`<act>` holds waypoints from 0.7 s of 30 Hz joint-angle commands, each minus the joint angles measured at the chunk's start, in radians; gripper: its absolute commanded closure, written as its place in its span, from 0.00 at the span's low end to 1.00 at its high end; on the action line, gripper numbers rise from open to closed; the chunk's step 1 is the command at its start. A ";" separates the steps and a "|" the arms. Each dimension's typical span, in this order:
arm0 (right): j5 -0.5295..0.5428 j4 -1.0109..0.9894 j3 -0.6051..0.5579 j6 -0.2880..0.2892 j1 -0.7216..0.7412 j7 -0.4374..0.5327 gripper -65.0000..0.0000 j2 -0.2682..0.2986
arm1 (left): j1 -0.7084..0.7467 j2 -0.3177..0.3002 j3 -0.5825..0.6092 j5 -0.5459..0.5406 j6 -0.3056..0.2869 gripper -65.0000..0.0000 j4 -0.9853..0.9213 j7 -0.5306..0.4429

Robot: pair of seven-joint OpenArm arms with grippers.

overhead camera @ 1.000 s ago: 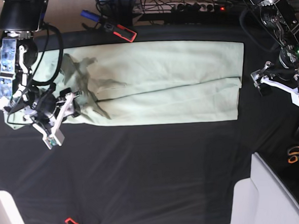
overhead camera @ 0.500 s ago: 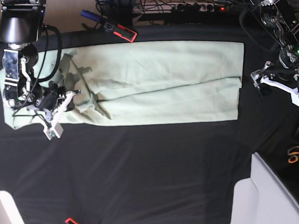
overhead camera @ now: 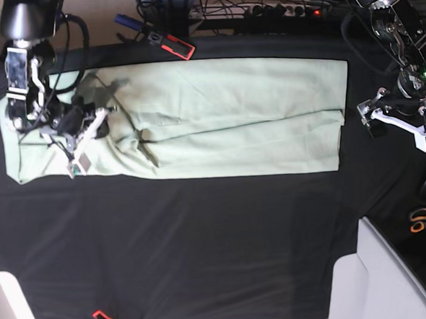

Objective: Fold the T-shirt properly

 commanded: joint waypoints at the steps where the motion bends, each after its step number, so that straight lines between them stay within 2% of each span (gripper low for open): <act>1: 0.016 0.056 -0.017 0.010 -0.005 0.010 1.00 -0.003 | -0.013 -0.012 -0.001 -0.006 -0.003 0.04 0.014 -0.021; 5: 0.016 0.180 -0.073 0.004 -0.045 -0.058 1.00 -0.012 | -0.031 -0.012 0.001 -0.006 -0.003 0.04 0.000 -0.021; 7: 0.016 0.214 -0.076 0.002 -0.059 -0.087 1.00 -0.037 | -0.031 -0.012 0.001 -0.006 -0.003 0.04 -0.013 -0.021; 12: 0.012 0.298 -0.077 0.002 -0.076 -0.099 1.00 -0.048 | -0.031 -0.012 -0.002 -0.006 -0.003 0.04 -0.020 -0.021; 17: 0.008 0.272 -0.076 -0.004 -0.027 -0.093 1.00 -0.034 | -0.031 -0.012 -0.004 -0.006 -0.003 0.04 -0.020 -0.021; 21: 0.010 0.191 -0.079 -0.048 0.013 -0.092 1.00 -0.025 | -0.031 -0.012 -0.004 -0.006 -0.003 0.04 -0.020 -0.021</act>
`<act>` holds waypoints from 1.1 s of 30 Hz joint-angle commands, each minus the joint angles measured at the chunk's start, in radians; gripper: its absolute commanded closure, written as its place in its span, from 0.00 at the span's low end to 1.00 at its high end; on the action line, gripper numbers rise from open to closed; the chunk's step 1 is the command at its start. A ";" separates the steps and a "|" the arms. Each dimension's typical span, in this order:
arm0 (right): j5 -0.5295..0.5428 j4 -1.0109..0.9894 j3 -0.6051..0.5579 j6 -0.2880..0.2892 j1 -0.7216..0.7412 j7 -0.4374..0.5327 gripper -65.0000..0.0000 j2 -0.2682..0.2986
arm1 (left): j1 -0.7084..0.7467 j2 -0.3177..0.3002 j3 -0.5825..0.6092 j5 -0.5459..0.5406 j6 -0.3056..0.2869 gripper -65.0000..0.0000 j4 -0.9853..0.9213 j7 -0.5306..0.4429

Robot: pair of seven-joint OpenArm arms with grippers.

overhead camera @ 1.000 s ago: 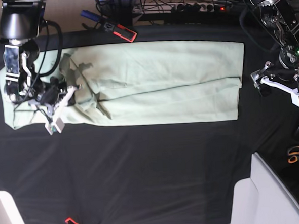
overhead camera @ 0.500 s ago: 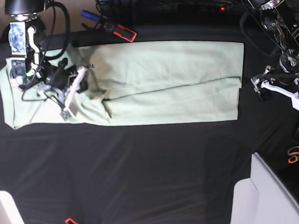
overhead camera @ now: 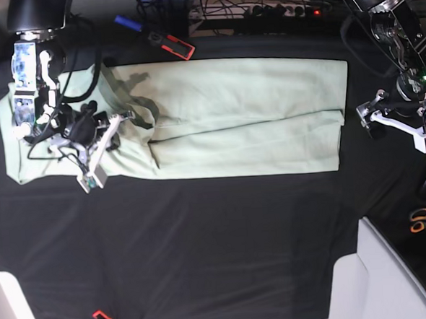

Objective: Fold the T-shirt properly

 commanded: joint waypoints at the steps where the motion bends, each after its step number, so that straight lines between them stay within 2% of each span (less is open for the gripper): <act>1: 0.015 0.007 -0.002 0.005 0.015 0.012 1.00 0.003 | -0.008 -0.012 -0.003 -0.008 -0.003 0.04 0.016 -0.021; 6: 0.019 0.005 -0.004 0.004 -0.008 0.012 1.00 -0.006 | -0.008 -0.012 -0.003 -0.008 -0.003 0.04 0.016 -0.021; 13: 0.021 0.070 -0.004 -0.001 -0.120 0.004 1.00 -0.088 | -0.008 -0.012 -0.003 -0.008 -0.003 0.04 0.015 -0.021; 16: 0.021 0.116 -0.004 -0.001 -0.160 0.004 1.00 -0.105 | -0.009 -0.012 -0.002 -0.008 -0.003 0.04 0.015 -0.021; 19: 0.016 0.172 -0.002 -0.003 -0.165 0.001 1.00 -0.105 | -0.009 -0.012 -0.002 -0.008 -0.003 0.04 0.015 -0.021; 24: 0.016 0.286 0.003 -0.044 -0.175 -0.079 1.00 -0.102 | -0.009 -0.012 -0.003 -0.008 -0.003 0.04 0.015 -0.021; 28: 0.016 0.280 -0.002 -0.046 -0.186 -0.030 1.00 -0.102 | 0.000 -0.012 -0.003 -0.008 -0.003 0.04 0.015 -0.021; 33: 0.016 0.149 -0.007 -0.046 -0.126 0.046 1.00 -0.105 | 0.015 -0.012 -0.005 -0.008 -0.003 0.04 0.015 -0.021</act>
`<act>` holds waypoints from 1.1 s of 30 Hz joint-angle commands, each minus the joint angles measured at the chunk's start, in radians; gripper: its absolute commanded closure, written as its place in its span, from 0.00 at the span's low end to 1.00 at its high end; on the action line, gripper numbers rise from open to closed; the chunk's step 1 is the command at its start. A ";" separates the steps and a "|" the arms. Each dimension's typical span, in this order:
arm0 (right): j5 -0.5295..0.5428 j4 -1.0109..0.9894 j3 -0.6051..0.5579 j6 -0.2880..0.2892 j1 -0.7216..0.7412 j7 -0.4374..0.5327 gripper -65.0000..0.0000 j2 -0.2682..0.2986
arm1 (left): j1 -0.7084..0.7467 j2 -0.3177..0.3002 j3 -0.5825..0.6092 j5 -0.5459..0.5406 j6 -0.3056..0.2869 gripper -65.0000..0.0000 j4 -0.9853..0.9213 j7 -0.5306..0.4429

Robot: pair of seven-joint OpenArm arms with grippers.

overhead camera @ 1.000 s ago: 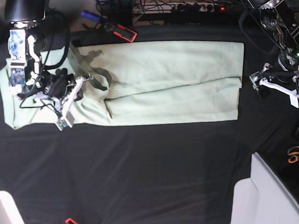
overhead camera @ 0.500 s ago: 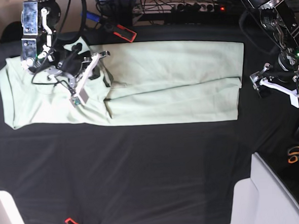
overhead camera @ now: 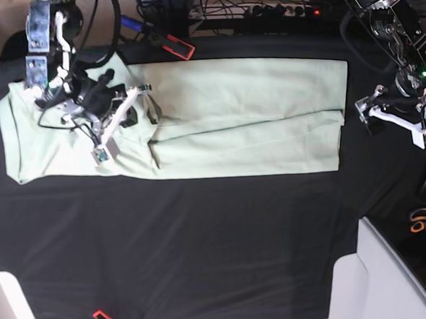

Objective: Fold the T-shirt properly

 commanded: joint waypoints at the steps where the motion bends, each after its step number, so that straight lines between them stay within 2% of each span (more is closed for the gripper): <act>1: 0.011 -0.018 -0.002 0.004 0.028 0.026 1.00 -0.001 | -0.008 -0.012 -0.004 -0.006 -0.003 0.04 0.015 -0.021; 6: 0.014 -0.126 -0.011 0.004 0.080 0.028 1.00 -0.007 | -0.008 -0.011 -0.004 -0.006 -0.003 0.04 0.015 -0.021; 12: 0.016 -0.134 -0.120 0.004 0.066 0.029 1.00 -0.023 | -0.013 -0.011 -0.004 -0.006 -0.003 0.05 0.015 -0.021; 18: 0.016 -0.013 -0.114 0.002 -0.009 0.025 1.00 -0.021 | -0.014 -0.011 -0.004 -0.003 -0.003 0.05 0.015 -0.021; 23: 0.043 0.203 0.064 0.002 -0.187 0.028 1.00 -0.058 | -0.017 -0.012 -0.004 -0.003 -0.003 0.05 0.015 -0.021; 28: 0.307 0.150 0.219 0.002 -0.278 0.018 0.99 -0.056 | -0.011 -0.012 -0.004 -0.005 -0.003 0.05 0.015 -0.021; 30: 0.364 0.116 0.234 0.002 -0.293 0.018 0.90 -0.040 | -0.008 -0.011 -0.004 -0.006 -0.003 0.05 0.015 -0.021; 33: 0.373 0.062 0.242 0.002 -0.295 0.020 0.62 -0.033 | -0.008 -0.007 -0.004 -0.006 -0.003 0.05 0.015 -0.019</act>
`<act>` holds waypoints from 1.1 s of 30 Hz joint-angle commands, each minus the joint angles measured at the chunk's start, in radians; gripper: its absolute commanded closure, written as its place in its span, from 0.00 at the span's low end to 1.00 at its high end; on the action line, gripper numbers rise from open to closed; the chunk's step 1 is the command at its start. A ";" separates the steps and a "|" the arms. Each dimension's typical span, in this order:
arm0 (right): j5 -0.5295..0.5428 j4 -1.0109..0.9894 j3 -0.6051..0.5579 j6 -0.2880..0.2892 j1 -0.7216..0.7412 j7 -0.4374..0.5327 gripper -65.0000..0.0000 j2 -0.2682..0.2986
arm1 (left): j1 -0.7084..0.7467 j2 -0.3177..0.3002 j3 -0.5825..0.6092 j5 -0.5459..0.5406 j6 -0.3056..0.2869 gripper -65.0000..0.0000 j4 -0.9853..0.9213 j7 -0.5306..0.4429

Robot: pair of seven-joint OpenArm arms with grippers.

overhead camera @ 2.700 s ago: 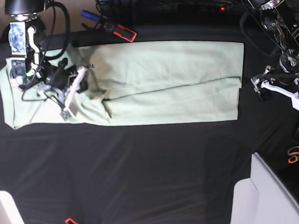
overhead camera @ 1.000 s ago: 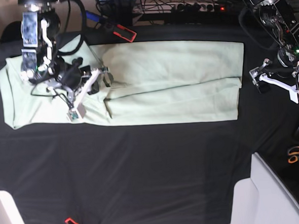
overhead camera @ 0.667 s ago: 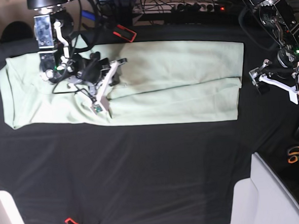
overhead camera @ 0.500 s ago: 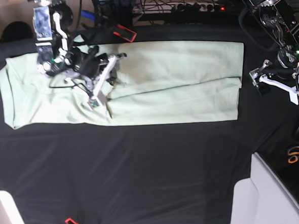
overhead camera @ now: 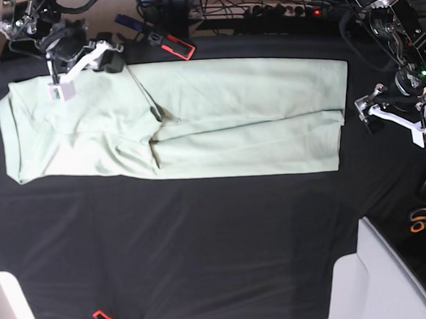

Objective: Fold the T-shirt properly

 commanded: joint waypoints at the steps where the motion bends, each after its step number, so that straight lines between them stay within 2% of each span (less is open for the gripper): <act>1: 0.024 0.005 0.002 0.010 0.000 0.017 0.52 0.002 | -0.008 -0.013 -0.003 -0.008 -0.004 0.05 0.016 -0.019; 3: 0.027 -0.012 0.002 0.012 -0.002 0.020 0.40 0.002 | -0.008 -0.013 -0.003 -0.008 -0.004 0.05 0.016 -0.016; 5: 0.027 -0.022 0.002 0.012 -0.004 0.022 0.33 0.002 | -0.008 -0.013 -0.003 -0.008 -0.004 0.05 0.016 -0.016; 8: 0.024 -0.022 0.005 0.012 -0.004 0.022 0.33 0.002 | -0.006 -0.013 -0.003 -0.005 -0.004 0.05 0.016 -0.016; 15: 0.025 -0.024 0.100 0.012 -0.011 0.019 0.33 -0.002 | -0.006 -0.014 -0.003 -0.004 -0.004 0.05 0.016 -0.016; 28: 0.024 -0.156 0.093 0.015 0.027 0.022 0.33 -0.004 | -0.004 -0.013 -0.003 -0.004 -0.004 0.05 0.016 -0.015; 30: 0.025 -0.156 0.093 0.015 0.030 0.020 0.37 -0.004 | 0.005 -0.013 -0.003 -0.005 -0.004 0.05 0.016 -0.015; 33: 0.025 -0.156 0.093 0.015 0.032 0.020 0.56 -0.004 | 0.008 -0.013 -0.003 -0.004 -0.004 0.05 0.016 -0.015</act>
